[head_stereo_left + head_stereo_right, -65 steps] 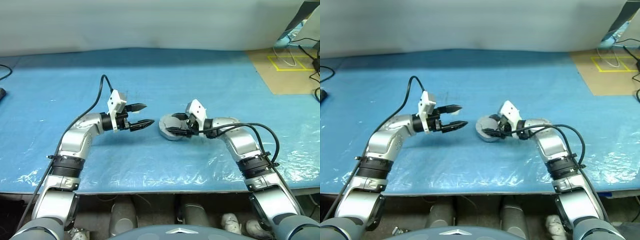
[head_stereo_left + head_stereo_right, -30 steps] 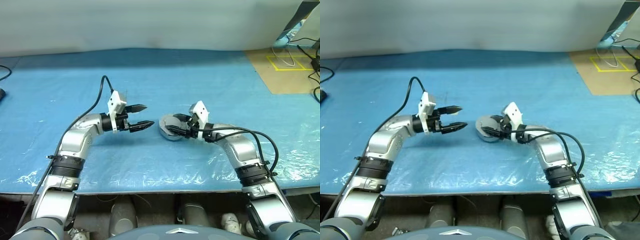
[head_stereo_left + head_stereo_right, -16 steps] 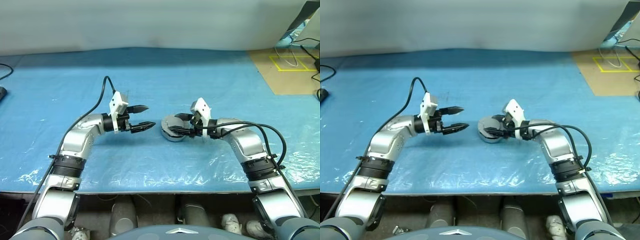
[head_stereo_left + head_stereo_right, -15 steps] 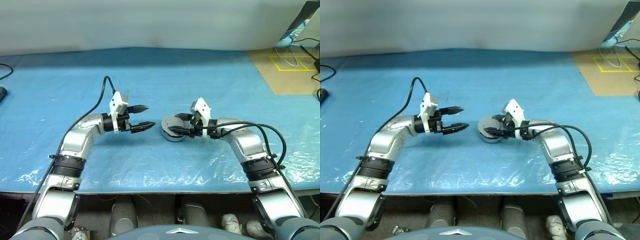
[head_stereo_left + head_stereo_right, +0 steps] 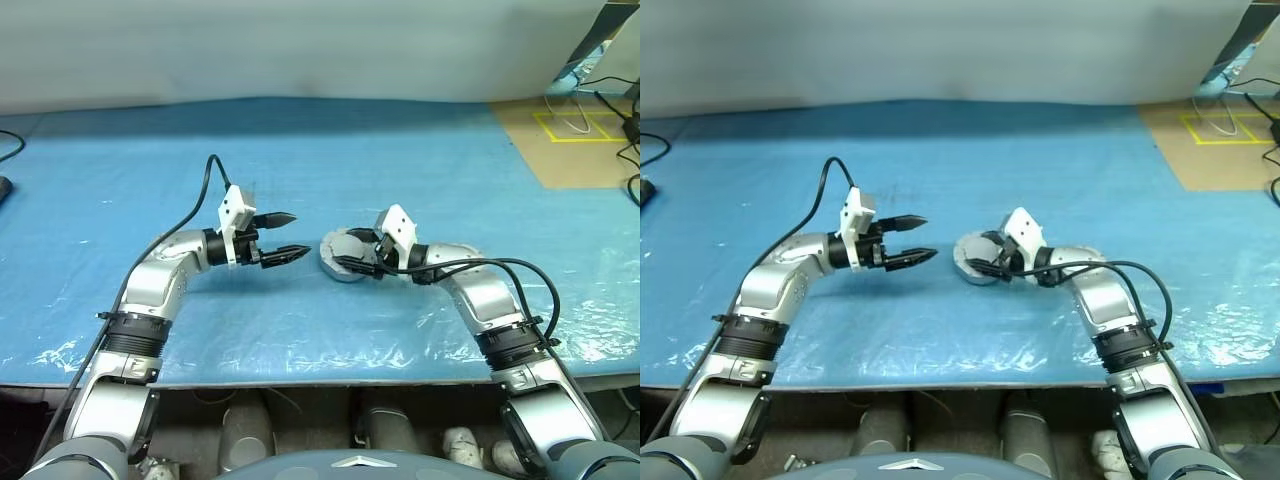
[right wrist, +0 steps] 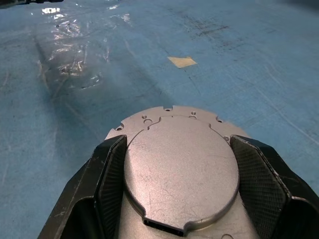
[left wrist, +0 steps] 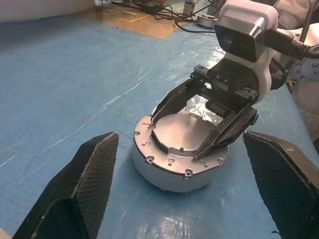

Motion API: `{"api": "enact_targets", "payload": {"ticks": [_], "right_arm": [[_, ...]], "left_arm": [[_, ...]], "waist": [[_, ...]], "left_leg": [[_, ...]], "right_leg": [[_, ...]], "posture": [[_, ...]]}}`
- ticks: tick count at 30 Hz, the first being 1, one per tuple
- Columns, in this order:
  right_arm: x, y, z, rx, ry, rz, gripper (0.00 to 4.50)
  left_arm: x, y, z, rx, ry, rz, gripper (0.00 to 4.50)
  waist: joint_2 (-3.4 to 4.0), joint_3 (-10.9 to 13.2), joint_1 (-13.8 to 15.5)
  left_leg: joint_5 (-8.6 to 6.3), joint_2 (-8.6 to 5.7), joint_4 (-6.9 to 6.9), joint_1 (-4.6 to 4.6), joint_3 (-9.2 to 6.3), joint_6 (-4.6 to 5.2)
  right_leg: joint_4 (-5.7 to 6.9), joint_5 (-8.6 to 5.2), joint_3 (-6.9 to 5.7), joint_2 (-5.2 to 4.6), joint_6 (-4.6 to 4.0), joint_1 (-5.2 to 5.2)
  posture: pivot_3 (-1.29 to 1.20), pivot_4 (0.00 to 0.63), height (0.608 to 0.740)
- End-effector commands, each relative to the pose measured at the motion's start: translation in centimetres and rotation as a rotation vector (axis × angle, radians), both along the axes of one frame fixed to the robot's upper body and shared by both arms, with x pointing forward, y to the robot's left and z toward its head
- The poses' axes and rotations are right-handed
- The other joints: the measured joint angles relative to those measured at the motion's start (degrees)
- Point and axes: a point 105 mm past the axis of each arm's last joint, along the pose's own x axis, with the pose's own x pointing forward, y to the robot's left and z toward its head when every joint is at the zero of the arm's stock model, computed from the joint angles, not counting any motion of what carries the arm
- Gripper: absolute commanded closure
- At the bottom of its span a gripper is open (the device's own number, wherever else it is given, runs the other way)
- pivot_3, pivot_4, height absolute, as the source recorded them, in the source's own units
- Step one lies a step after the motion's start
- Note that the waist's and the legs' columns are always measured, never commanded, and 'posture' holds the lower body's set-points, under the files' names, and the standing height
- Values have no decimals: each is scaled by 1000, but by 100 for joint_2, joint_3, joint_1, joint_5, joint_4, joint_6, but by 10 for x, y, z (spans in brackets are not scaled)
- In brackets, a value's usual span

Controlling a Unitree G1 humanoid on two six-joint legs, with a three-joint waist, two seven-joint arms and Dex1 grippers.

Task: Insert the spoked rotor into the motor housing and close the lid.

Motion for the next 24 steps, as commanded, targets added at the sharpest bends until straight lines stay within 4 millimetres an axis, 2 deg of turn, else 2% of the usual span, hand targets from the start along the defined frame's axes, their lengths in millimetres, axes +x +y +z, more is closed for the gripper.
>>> {"api": "enact_targets", "payload": {"ticks": [1,4,5,10,12,15,17,21,24], "right_arm": [[-7,-21,-58,-131,155,-90,1552],[-11,-27,-67,-151,180,-95,1552],[-12,-29,-67,-134,198,-102,1552],[-13,-39,-61,-67,255,-124,1552],[-14,-43,-61,-37,280,-134,1552],[-16,-51,-75,-120,255,-146,1552],[-20,-50,-82,-190,219,-115,1552],[-11,-41,-76,-161,158,-151,1552],[-6,-38,-72,-160,106,-178,1552]], "left_arm": [[-1,-3,11,-10,-49,-21,318],[-1,-3,11,-7,-50,-21,318],[-1,-3,11,-5,-51,-22,318],[0,-3,11,0,-52,-20,318],[1,-4,12,1,-54,-20,318],[1,-4,13,-1,-56,-21,318],[1,-5,14,-2,-57,-22,318],[2,-4,14,-1,-57,-20,318],[1,-4,14,-3,-56,-17,318]], "waist": [[0,0,0],[-1,-1,2],[-1,-1,2],[-2,-3,21],[-2,-3,32],[-7,-8,35],[-17,-21,33],[-25,-32,21],[-25,-32,10]], "left_leg": [[0,0,-2,13,0,0],[-5,-5,-17,80,0,6],[-16,-9,-21,87,0,23],[-16,-12,-23,83,0,25],[-16,-13,-23,76,0,25],[-16,-18,-25,68,0,24],[-14,-17,-31,66,0,21],[-17,-17,-33,74,0,25],[-17,-17,-35,78,0,26]], "right_leg": [[0,0,0,0,0,14],[-9,-9,2,-3,13,75],[-10,-28,6,-5,45,79],[-11,-28,14,-4,45,79],[-16,-13,14,-4,17,79],[-25,-17,15,-8,20,79],[-33,-18,13,-7,21,79],[-33,-20,14,-7,26,83],[-32,-43,18,-6,65,82]], "posture": [[0,150,740],[0,150,740],[0,150,740],[0,150,740],[0,150,740],[0,150,740],[0,150,740],[0,150,740],[0,150,740]]}}
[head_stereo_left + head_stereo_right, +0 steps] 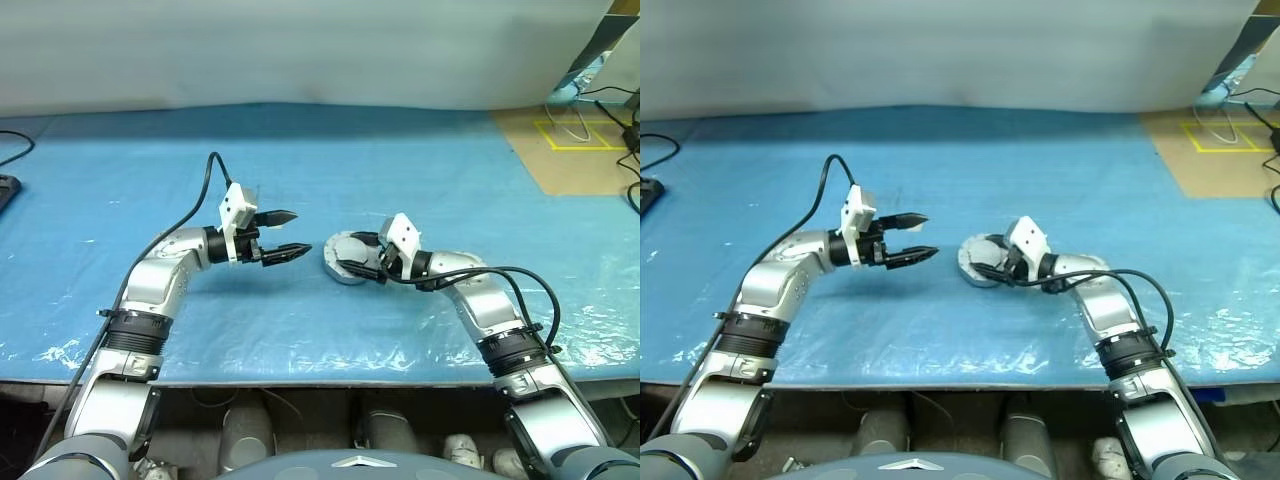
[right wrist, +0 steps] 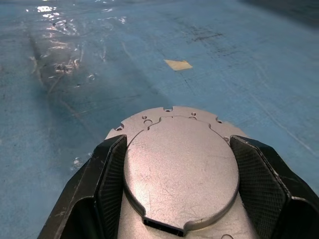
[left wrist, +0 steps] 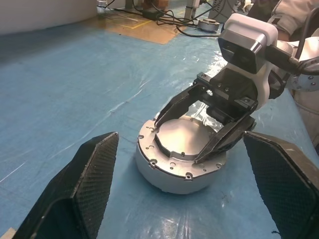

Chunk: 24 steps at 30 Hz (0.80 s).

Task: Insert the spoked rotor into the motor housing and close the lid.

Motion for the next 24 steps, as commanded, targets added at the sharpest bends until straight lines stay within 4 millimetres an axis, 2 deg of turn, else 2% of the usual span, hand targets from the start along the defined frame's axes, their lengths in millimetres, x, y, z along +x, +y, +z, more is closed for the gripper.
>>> {"api": "enact_targets", "payload": {"ticks": [1,6,10,14,20,24], "right_arm": [[-3,-28,-57,-149,134,-160,1552],[1,-23,-41,-69,126,-169,1552],[0,-24,-37,-43,147,-180,1552],[-1,-28,-43,-82,170,-201,1552],[-1,-22,-20,69,191,-192,1552],[-1,-19,-14,93,184,-181,1552]], "left_arm": [[-1,-3,11,-7,-45,-15,318],[-3,-4,9,-8,-40,-18,318],[-2,-4,9,-8,-42,-15,318],[-2,-5,9,-11,-41,-16,318],[-3,-6,9,-13,-37,-20,318],[-3,-6,8,-15,-36,-19,318]], "waist": [[0,0,-3],[0,0,-4],[0,0,-2],[0,0,-8],[0,0,0],[1,0,3]], "left_leg": [[0,0,-1,0,0,0],[-1,-6,-24,-3,-1,0],[0,-8,-48,-5,0,0],[2,-6,-60,-8,0,-3],[15,-7,-77,-17,12,-26],[16,-7,-95,-27,16,-28]], "right_leg": [[0,0,0,0,1,-1],[-2,-2,12,2,3,-18],[-2,-1,12,4,2,-25],[-3,12,12,10,-21,-27],[-52,15,12,9,-25,-24],[-81,15,8,10,-25,-24]], "posture": [[0,150,740],[0,150,740],[0,150,740],[0,150,740],[0,150,740],[0,150,740]]}}
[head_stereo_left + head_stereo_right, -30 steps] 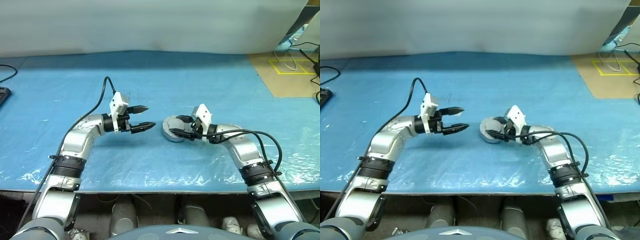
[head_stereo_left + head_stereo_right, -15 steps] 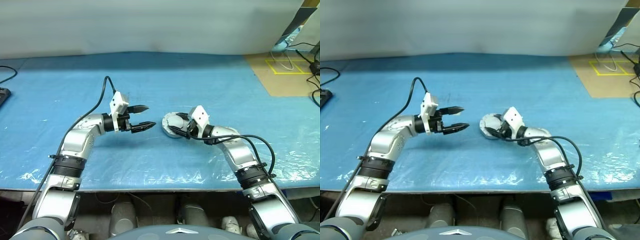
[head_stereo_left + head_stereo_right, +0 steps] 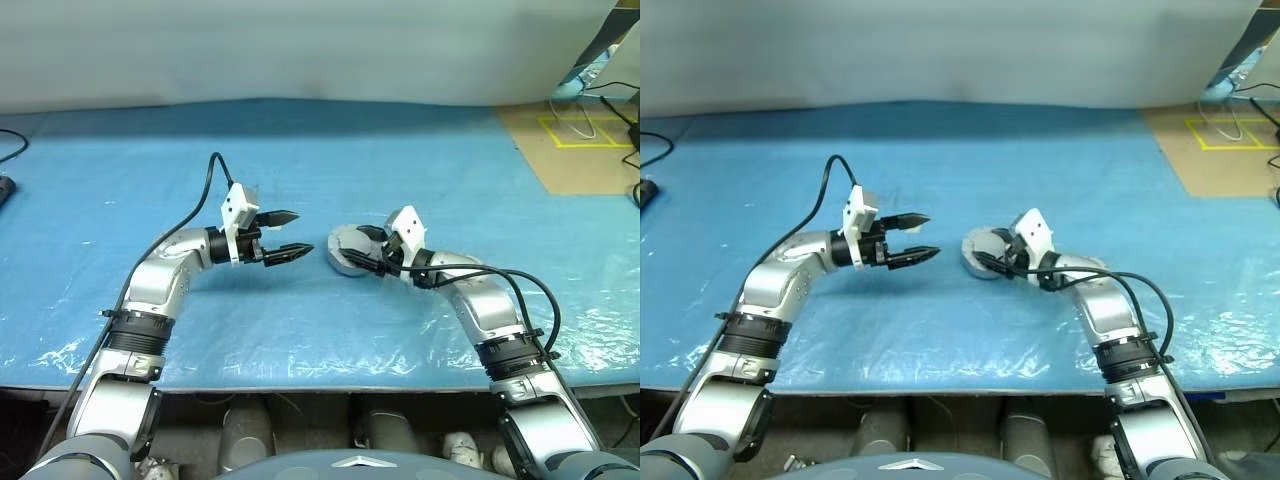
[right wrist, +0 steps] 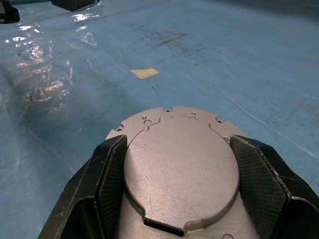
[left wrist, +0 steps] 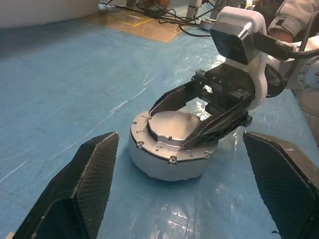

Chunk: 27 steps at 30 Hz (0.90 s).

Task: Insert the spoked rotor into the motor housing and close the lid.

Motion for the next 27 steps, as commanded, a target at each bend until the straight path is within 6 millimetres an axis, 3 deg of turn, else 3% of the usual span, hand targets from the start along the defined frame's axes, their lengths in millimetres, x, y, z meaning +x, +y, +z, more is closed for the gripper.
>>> {"api": "enact_targets", "payload": {"ticks": [1,8,15,20,24,27], "right_arm": [[-6,-11,-26,-22,119,-49,1552],[-8,-9,-33,-132,86,-11,1552],[-8,-26,-57,-324,94,-12,1552],[-8,-27,-67,-215,214,-73,1552],[-22,-40,-89,-327,243,-31,1552],[-30,-44,-93,-310,269,-11,1552]], "left_arm": [[-2,-4,8,-9,-37,-16,318],[-4,-9,7,-16,-35,-29,318],[-4,-7,8,-12,-38,-27,318],[-4,-8,9,-16,-40,-28,318],[-5,-7,9,-15,-38,-28,318],[-5,-6,9,-13,-37,-29,318]], "waist": [[0,0,-3],[0,0,-8],[-1,-1,0],[-2,-3,-10],[-6,-27,9],[-3,-49,46]], "left_leg": [[-1,0,-4,0,1,-2],[-5,4,-7,3,2,-11],[-5,2,-5,10,6,-10],[-6,3,-2,26,7,-10],[-7,2,-1,50,8,-8],[-7,-2,0,53,8,-8]], "right_leg": [[-3,0,-1,1,0,0],[-3,0,-5,3,1,-1],[-2,0,-1,1,1,5],[4,0,3,1,1,29],[4,0,3,-3,1,50],[-2,0,3,-7,1,60]], "posture": [[0,150,740],[0,150,740],[0,150,740],[0,150,740],[0,150,740],[0,150,740]]}}
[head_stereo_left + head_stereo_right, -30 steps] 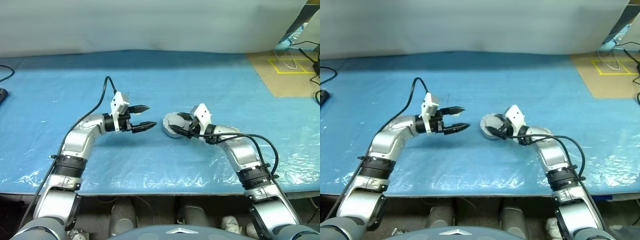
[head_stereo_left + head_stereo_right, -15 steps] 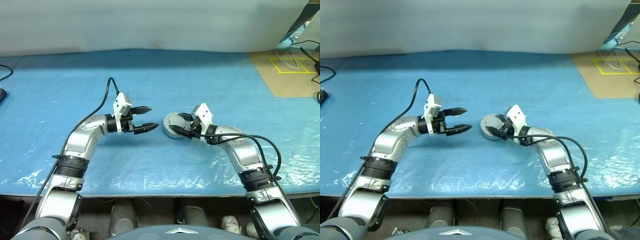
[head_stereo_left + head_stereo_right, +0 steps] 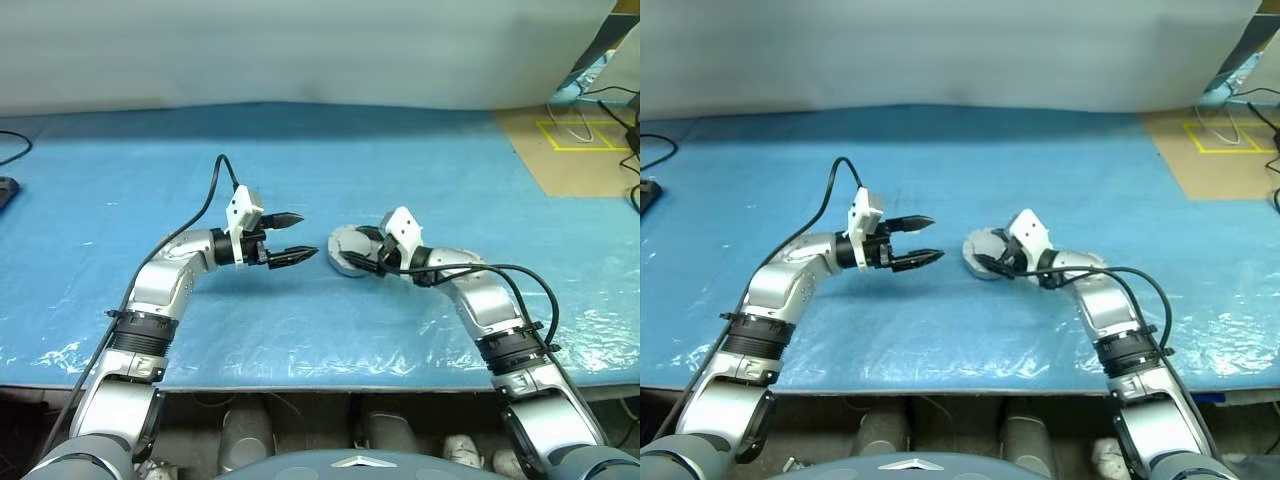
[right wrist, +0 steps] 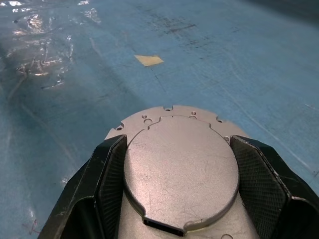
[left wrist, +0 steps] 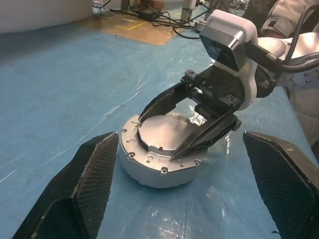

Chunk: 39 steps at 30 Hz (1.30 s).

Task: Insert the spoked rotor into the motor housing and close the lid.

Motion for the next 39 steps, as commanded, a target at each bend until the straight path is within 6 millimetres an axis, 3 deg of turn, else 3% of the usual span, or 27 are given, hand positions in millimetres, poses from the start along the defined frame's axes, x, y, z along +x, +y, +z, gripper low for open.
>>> {"api": "enact_targets", "payload": {"ticks": [1,6,9,12,14,18,22,26,33,37,39], "right_arm": [[-31,-42,-84,-187,291,-82,1552],[-33,-47,-95,-296,243,-72,1552],[-22,-29,-79,-91,303,-145,1552],[-30,-13,-70,-7,368,-85,1552],[-29,-12,-71,-48,352,-83,1552],[-21,-23,-88,-310,209,-83,1552],[-20,-15,-77,-118,329,-109,1552],[-27,-19,-81,-141,358,-88,1552],[-27,-15,-74,-104,354,-83,1552],[-26,-16,-73,-106,346,-90,1552],[-26,-19,-73,-101,347,-107,1552]], "left_arm": [[-2,1,10,-11,-37,-6,318],[-1,0,10,-7,-39,-8,318],[0,-1,11,-6,-41,-7,318],[0,0,11,-6,-43,-5,318],[0,0,12,-8,-44,0,318],[1,2,12,-16,-37,11,318],[1,2,10,-2,-42,12,318],[14,-1,3,40,-64,65,318],[50,-17,-16,89,-41,159,318],[49,-34,-12,48,-45,67,1569],[47,-40,-19,99,-47,19,2286]], "waist": [[-1,-18,25],[-6,-47,47],[-12,-60,40],[-9,-62,23],[-13,-67,23],[-28,-81,-62],[-25,-90,-127],[-21,-97,-79],[-32,-110,-46],[-32,-110,-42],[-32,-110,-41]], "left_leg": [[0,0,0,-1,0,0],[0,1,-4,-8,0,-1],[0,2,-4,-6,0,-1],[-15,4,-5,3,0,24],[-14,5,-7,6,0,24],[-5,8,-13,-10,1,-10],[-10,8,-15,-5,3,-13],[-23,7,-15,6,2,10],[-9,7,-15,-2,2,-14],[-8,6,-17,-10,2,-16],[-8,7,-18,-12,2,-16]], "right_leg": [[-2,-1,0,0,0,1],[-9,-7,-2,3,9,0],[-7,-8,-1,3,10,6],[-5,-27,0,3,43,13],[-5,-26,0,4,41,6],[-9,-13,-1,10,16,-3],[-6,-16,2,12,22,1],[-6,-35,3,8,55,1],[-17,-15,3,11,20,-2],[-21,-15,2,11,21,-7],[-21,-15,1,11,21,-9]], "posture": [[0,150,740],[0,150,740],[0,150,740],[0,150,740],[0,150,740],[0,150,740],[0,150,740],[0,150,740],[0,150,740],[0,150,740],[0,150,740]]}}
